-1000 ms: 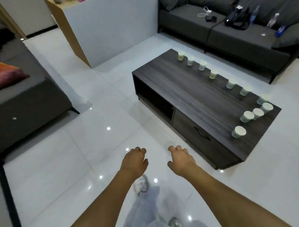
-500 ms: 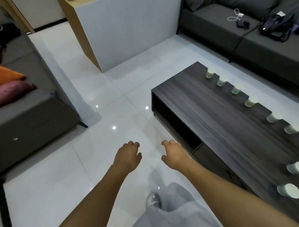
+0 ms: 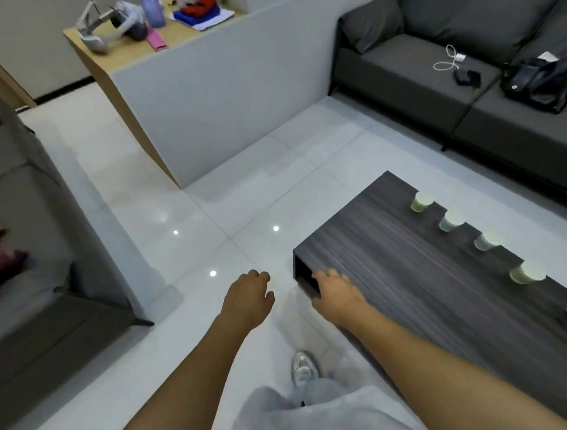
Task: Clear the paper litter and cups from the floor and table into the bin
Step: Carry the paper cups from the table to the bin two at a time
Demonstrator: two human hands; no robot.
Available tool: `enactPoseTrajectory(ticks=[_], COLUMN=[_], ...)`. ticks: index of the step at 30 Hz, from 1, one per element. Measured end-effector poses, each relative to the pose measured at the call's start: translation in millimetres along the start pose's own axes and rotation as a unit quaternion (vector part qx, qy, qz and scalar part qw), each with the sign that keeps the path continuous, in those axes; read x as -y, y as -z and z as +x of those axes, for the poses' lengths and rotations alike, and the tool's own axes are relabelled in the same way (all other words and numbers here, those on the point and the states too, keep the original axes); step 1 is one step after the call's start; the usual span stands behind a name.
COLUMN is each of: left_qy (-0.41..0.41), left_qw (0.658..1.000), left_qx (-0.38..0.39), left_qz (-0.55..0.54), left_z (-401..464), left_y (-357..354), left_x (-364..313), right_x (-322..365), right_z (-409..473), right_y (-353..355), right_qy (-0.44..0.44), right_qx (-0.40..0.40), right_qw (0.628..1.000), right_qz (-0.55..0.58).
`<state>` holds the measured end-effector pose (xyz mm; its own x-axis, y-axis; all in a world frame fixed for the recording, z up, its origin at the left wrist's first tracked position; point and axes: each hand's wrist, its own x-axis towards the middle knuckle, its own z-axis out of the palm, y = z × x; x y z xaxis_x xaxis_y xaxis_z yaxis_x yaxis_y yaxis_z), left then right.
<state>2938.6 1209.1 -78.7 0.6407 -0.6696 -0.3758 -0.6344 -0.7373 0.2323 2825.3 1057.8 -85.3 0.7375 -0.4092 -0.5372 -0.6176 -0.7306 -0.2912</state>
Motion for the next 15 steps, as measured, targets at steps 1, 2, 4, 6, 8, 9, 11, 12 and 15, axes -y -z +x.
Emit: enactPoseTrajectory(ticks=[1, 2, 4, 6, 8, 9, 11, 12, 15], left_qy=[-0.002, -0.006, -0.016, -0.021, -0.035, -0.046, -0.058, -0.068, -0.099], left_qw=[1.000, 1.000, 1.000, 1.000, 0.999, 0.998, 0.996, 0.995, 0.991], left_qx=[-0.001, 0.002, 0.008, 0.019, 0.034, 0.039, 0.051, 0.053, 0.061], left_qz=[-0.002, -0.006, -0.003, -0.002, 0.010, 0.022, 0.036, 0.041, 0.061], left_z=[16, 36, 74, 109, 150, 176, 219, 246, 313], left_y=[10, 20, 37, 50, 63, 71, 88, 99, 133], left_x=[3, 8, 20, 33, 49, 59, 76, 85, 105], right_x=[4, 10, 19, 28, 37, 42, 51, 57, 75], right_z=[14, 33, 68, 99, 135, 158, 195, 217, 268], right_y=[10, 20, 35, 47, 60, 67, 83, 93, 120], right_qy=[0.000, -0.004, -0.012, -0.025, -0.042, -0.051, -0.074, -0.086, -0.121], right_qx=[0.000, 0.003, 0.014, 0.029, 0.036, 0.030, 0.020, 0.011, 0.005], right_qw=[1.000, 1.000, 1.000, 0.999, 0.998, 0.997, 0.995, 0.993, 0.986], right_qz=[0.006, 0.015, 0.019, 0.023, 0.034, 0.042, 0.063, 0.074, 0.110])
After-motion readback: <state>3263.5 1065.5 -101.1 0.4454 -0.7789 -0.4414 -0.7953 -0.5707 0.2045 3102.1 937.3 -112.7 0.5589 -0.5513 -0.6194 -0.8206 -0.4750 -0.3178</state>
